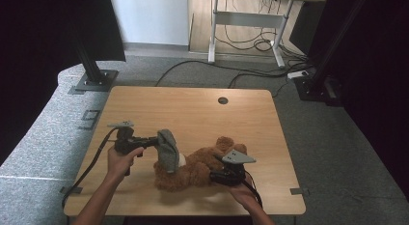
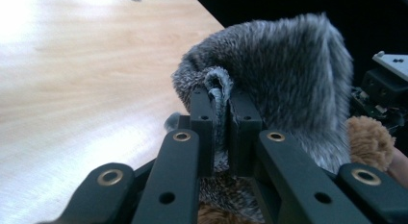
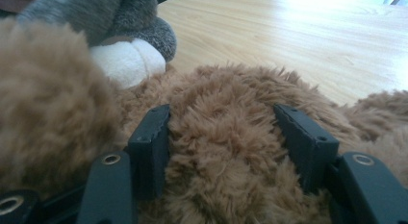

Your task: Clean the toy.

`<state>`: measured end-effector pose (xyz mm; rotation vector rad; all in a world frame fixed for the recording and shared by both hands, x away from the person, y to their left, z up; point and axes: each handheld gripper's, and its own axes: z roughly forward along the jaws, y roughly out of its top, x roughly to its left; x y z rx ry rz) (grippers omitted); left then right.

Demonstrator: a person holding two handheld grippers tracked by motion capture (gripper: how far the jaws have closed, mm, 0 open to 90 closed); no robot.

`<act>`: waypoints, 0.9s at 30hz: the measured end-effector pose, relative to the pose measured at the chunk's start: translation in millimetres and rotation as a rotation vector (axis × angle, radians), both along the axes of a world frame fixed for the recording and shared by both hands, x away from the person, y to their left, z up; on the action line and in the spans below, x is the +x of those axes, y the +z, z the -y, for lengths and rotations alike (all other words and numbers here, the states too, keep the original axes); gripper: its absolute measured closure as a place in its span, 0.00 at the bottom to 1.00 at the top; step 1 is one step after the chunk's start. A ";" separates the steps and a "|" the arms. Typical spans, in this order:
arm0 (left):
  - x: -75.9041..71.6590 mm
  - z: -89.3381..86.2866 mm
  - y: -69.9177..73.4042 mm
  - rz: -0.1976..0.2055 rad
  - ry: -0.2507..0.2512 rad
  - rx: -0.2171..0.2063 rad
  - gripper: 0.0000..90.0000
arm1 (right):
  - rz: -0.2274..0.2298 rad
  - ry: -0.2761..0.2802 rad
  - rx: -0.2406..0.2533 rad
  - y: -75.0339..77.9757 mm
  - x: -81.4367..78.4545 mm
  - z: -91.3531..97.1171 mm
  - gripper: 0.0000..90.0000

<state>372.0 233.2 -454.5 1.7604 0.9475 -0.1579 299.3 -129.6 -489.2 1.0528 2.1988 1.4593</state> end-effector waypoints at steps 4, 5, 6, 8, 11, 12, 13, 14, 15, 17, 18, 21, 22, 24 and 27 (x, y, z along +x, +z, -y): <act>-7.8 18.7 -7.2 -0.014 -0.055 0.010 0.92 | 0.022 -0.007 -0.010 -5.2 -10.5 -2.8 0.45; -8.7 22.3 -8.6 -0.017 -0.063 0.010 0.92 | 0.028 -0.011 -0.012 -6.9 -12.9 -4.3 0.45; -9.1 26.4 -10.3 -0.019 -0.062 0.016 0.92 | 0.035 -0.015 -0.019 -8.4 -15.0 -5.7 0.45; -6.6 33.5 -14.0 -0.011 -0.050 0.044 0.92 | 0.064 -0.028 -0.029 -11.3 -17.5 -9.6 0.44; -3.3 36.4 -14.5 -0.009 -0.040 0.054 0.92 | 0.080 -0.038 -0.044 -12.3 -16.9 -12.8 0.44; -1.2 37.5 -14.1 -0.010 -0.040 0.055 0.92 | 0.087 -0.042 -0.047 -12.9 -16.3 -14.5 0.43; 0.6 38.9 -13.4 -0.011 -0.038 0.056 0.92 | 0.092 -0.046 -0.052 -13.4 -15.6 -16.1 0.42; 2.2 40.6 -12.4 -0.014 -0.039 0.053 0.92 | 0.099 -0.049 -0.055 -14.0 -14.9 -17.7 0.42; 3.5 42.8 -10.9 -0.015 -0.042 0.047 0.92 | 0.108 -0.053 -0.059 -14.7 -14.1 -19.5 0.41; 5.5 48.6 -6.8 -0.010 -0.053 0.038 0.92 | 0.123 -0.063 -0.068 -15.6 -12.6 -23.4 0.41; 6.3 51.9 -4.5 -0.006 -0.063 0.034 0.92 | 0.141 -0.078 -0.081 -16.6 -11.5 -27.9 0.41; 8.7 61.0 1.1 0.005 -0.078 0.040 0.92 | 0.162 -0.107 -0.106 -17.3 -10.3 -34.4 0.41; 10.0 62.3 2.1 0.006 -0.079 0.038 0.92 | 0.180 -0.121 -0.122 -18.3 -8.2 -38.6 0.42; 12.5 62.1 3.7 0.004 -0.069 0.036 0.92 | 0.184 -0.128 -0.126 -18.7 -6.5 -40.2 0.42; 17.1 57.8 5.7 0.007 -0.045 0.031 0.92 | 0.195 -0.140 -0.116 -20.2 2.3 -43.7 0.42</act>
